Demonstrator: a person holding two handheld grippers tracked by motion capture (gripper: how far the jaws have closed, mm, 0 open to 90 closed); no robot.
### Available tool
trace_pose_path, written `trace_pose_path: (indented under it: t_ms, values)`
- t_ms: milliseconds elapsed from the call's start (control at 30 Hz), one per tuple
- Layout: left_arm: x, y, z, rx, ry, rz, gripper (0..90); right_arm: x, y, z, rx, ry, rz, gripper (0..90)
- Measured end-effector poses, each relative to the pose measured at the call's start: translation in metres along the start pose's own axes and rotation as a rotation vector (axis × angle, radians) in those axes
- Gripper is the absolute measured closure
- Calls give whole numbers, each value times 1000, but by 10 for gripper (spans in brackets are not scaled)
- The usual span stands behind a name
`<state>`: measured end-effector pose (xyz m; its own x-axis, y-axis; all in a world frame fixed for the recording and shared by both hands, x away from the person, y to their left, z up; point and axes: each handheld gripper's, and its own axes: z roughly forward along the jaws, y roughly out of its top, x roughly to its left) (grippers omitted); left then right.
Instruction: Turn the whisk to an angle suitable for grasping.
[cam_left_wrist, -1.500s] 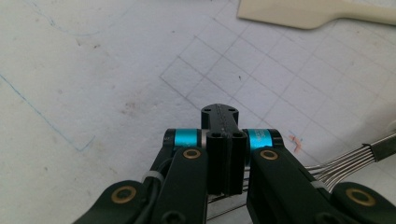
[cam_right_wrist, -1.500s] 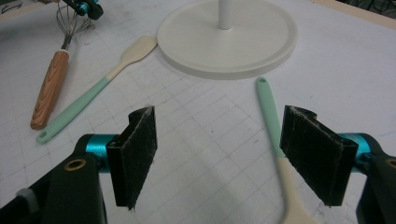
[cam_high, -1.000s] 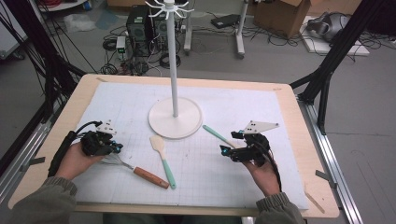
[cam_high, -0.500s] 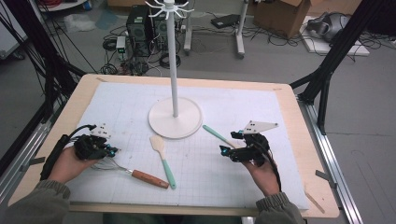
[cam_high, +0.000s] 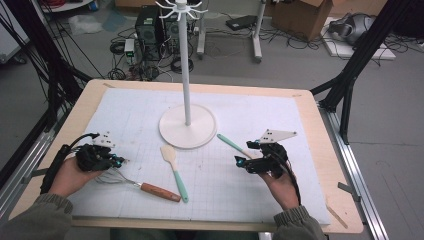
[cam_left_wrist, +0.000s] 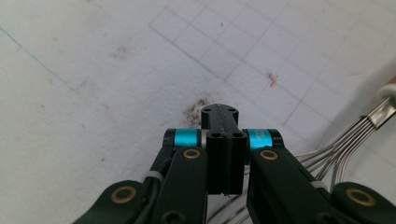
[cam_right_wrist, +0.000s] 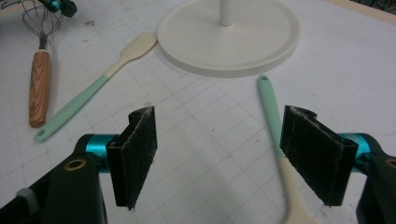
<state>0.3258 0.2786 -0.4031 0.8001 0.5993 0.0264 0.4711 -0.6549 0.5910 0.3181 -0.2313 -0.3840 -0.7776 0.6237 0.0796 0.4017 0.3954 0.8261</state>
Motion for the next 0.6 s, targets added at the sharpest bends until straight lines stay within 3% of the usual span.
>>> trace_pose_path:
  t_ms: [200, 300, 333, 367, 500, 600]
  values:
    - [-13, 9, -5, -40, -31, 38, 896, -1, 0, -1, -3, 1, 6, 265]
    - [-27, 12, -4, -46, -55, 78, 896, -1, 0, -2, -7, -2, 0, 265]
    - [-36, 15, -3, -39, -73, 123, 896, -1, 0, -2, -5, -1, 2, 265]
    - [-36, 15, -3, -39, -73, 123, 896, -1, 0, -2, -5, -1, 2, 265]
    - [-57, 17, 0, -48, -117, 163, 896, -1, 0, -2, -6, -2, 1, 265]
    - [-63, 16, 1, -56, -135, 165, 896, -1, 0, -2, -6, -2, 1, 265]
